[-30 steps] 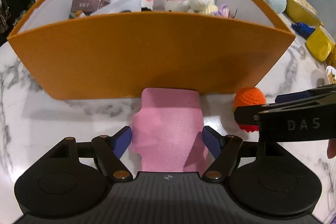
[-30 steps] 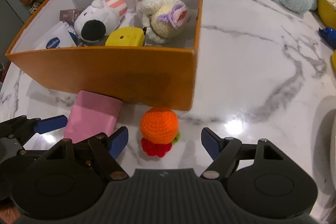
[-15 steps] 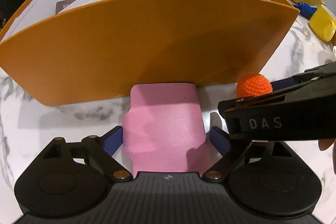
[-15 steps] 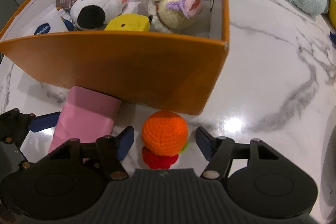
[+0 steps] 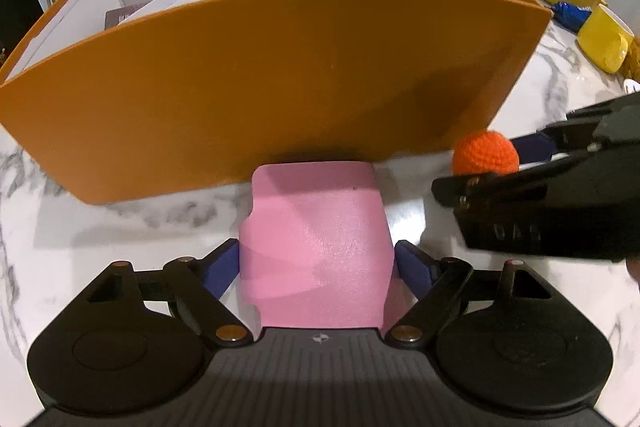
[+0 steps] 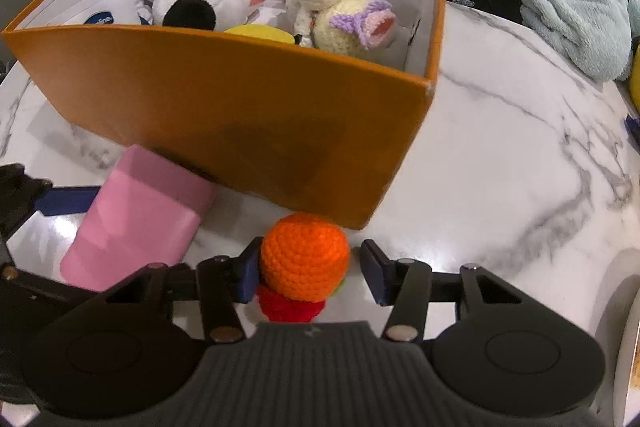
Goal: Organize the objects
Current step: 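Close left tool on the pink wallet while right tool grasps the orange ball, then lift and carry the wallet with left tool while right tool carries the ball over the orange box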
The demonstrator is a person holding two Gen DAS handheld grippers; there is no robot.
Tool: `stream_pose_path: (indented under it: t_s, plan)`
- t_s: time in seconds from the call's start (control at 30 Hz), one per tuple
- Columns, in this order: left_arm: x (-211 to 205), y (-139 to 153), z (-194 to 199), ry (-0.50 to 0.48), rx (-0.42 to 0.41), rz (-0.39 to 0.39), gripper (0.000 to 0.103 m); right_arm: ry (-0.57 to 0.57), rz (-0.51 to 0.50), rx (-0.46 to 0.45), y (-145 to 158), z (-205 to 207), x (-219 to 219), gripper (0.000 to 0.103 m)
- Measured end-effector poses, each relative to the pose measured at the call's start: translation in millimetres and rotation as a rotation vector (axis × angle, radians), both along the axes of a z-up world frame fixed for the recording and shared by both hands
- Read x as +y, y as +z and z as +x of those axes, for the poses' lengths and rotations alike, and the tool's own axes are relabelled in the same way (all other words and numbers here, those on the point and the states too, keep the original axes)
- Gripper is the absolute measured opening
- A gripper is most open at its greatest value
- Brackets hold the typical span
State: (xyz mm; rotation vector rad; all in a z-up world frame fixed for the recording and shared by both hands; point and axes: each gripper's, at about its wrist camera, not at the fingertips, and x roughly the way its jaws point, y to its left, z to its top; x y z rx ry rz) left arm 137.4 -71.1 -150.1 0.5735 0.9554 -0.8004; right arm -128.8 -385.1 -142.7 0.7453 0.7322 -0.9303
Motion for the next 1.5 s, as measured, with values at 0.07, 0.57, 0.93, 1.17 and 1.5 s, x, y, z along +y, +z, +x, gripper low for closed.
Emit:
stream_pose_path:
  t_s: [0.07, 0.57, 0.93, 1.17, 1.5]
  plan:
    - [8, 1, -3, -0.001, 0.006, 0.005, 0.096, -0.001, 0.000, 0.001, 0, 0, 1, 0.051]
    - [56, 8, -45, -0.016, 0.045, 0.027, 0.095, -0.009, 0.025, -0.017, -4, -24, 42, 0.041]
    - [89, 23, -19, -0.016, 0.096, -0.002, 0.094, -0.053, 0.111, -0.081, -6, -50, 83, 0.041]
    - [99, 45, -24, -0.008, 0.098, -0.045, 0.093, -0.048, 0.106, -0.112, 12, -62, 102, 0.041]
    - [92, 105, -10, -0.001, 0.060, -0.144, 0.093, -0.050, 0.022, -0.170, 75, -65, 94, 0.041]
